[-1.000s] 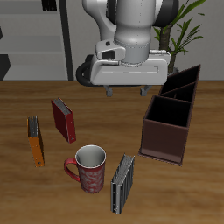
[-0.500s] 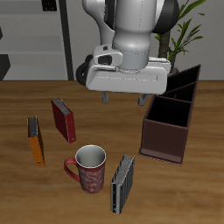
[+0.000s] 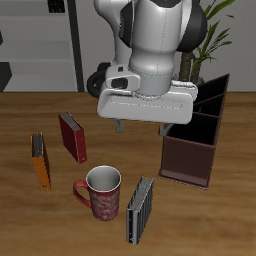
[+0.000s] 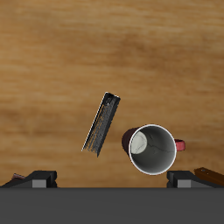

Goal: Place the striped book into the left desk caddy's front compartment

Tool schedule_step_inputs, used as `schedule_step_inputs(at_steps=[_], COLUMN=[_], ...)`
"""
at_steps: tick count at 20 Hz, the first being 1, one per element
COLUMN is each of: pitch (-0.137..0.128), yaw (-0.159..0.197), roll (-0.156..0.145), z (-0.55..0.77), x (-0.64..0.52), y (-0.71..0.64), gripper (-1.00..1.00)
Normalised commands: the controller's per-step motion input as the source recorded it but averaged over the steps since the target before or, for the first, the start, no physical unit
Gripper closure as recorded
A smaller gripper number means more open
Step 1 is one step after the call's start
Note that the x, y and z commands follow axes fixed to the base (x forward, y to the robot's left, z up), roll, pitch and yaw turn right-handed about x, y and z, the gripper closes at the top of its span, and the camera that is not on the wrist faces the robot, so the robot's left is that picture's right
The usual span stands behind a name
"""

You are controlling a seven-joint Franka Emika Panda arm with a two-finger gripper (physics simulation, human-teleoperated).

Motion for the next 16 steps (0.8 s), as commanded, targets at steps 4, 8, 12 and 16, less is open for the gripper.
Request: schedule_step_inputs(at_steps=[4,8,12,16], pitch=[-0.002,0.024,0.022,0.005], yaw=[-0.048,-0.015,-0.005,-0.018], roll=[-0.01,-0.002,-0.016,0.006], z=[-0.12,-0.18,-0.18,-0.09], x=[0.18,0.19,0.16,0.07], y=[-0.04,-0.05,-0.06,0.03], gripper=[-1.0,-1.0,-1.0,-1.0])
